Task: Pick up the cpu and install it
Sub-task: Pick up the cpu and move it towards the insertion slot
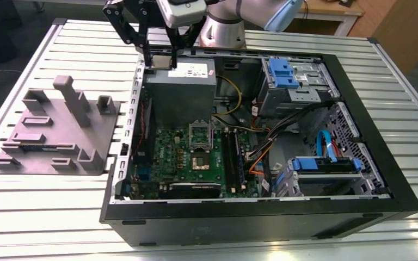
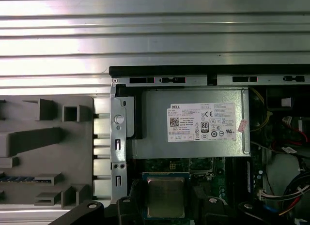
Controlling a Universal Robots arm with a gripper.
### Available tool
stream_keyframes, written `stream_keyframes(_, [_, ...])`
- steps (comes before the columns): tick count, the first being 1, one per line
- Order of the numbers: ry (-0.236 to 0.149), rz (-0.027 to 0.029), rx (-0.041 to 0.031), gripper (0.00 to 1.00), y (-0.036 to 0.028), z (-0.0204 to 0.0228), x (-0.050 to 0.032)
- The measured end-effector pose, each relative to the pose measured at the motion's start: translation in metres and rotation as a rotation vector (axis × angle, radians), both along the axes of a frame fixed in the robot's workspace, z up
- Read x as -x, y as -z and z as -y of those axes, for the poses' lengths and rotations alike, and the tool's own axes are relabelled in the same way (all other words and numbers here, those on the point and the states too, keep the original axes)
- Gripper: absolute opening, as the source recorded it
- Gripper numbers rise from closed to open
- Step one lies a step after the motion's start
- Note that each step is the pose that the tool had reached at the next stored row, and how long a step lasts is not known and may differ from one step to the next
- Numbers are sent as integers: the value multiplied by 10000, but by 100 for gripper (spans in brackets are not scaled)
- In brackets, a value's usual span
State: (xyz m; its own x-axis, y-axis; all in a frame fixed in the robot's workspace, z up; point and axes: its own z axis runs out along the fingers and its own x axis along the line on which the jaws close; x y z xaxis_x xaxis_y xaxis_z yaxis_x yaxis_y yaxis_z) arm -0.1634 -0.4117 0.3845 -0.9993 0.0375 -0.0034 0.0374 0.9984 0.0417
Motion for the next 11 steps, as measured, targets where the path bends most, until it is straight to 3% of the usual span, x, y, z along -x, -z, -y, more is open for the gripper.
stream_keyframes(11, [0,0,0,47,0,0,-87])
